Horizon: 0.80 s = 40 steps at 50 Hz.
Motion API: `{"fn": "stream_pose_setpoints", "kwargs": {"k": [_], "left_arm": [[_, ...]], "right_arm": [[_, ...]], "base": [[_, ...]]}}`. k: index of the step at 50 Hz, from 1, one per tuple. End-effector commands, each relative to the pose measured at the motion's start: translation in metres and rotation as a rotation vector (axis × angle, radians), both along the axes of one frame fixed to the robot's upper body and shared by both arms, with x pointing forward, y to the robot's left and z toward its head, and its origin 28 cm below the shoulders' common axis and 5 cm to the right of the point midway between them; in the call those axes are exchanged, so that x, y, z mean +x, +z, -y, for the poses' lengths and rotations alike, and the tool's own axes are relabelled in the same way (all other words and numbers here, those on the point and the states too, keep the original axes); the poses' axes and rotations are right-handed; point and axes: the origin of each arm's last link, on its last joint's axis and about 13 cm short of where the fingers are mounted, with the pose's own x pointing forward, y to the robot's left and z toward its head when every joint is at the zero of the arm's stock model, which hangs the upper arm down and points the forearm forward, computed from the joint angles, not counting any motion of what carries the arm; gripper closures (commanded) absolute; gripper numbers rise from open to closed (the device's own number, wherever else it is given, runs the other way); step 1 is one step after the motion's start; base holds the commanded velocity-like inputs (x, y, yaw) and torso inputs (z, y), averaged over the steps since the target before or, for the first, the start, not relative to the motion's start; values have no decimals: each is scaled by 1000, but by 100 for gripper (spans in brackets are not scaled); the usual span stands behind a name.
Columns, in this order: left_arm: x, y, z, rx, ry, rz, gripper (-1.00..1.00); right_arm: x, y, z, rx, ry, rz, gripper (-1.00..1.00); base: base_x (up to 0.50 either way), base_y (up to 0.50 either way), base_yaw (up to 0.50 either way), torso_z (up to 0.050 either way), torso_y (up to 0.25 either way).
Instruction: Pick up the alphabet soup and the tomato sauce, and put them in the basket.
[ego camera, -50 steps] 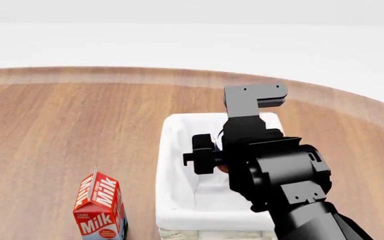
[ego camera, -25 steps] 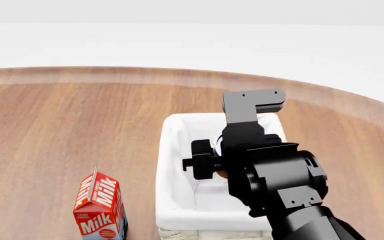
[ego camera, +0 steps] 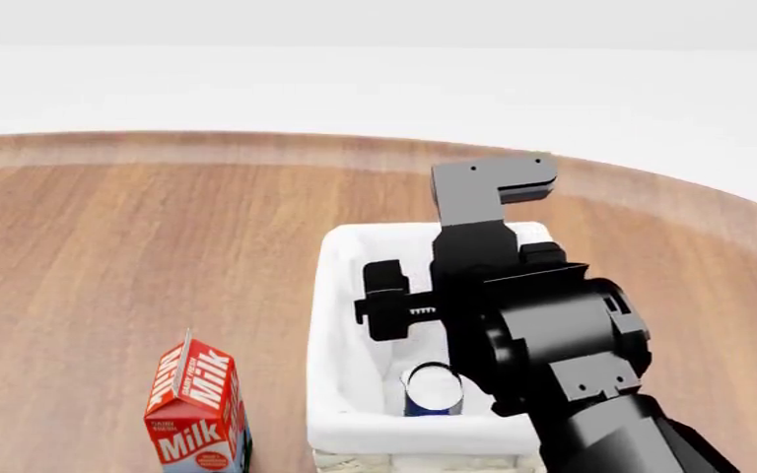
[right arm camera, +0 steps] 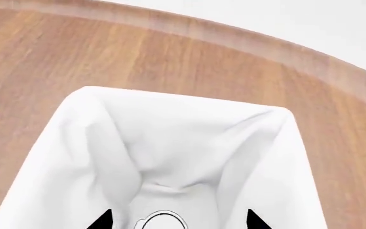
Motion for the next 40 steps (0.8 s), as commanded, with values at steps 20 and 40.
{"fn": "stream_pose_setpoints", "kwargs": {"k": [20,40], "left_arm": [[0,1,0,-2,0,2,-100],[1,2,0,5,1,0,-100]], "right_arm": [[-61,93,0,-39,216,241,-100],[-138,92,-10,-81,465,267,-100]], "base": [[0,0,0,0,0],[0,0,0,0,0]]}}
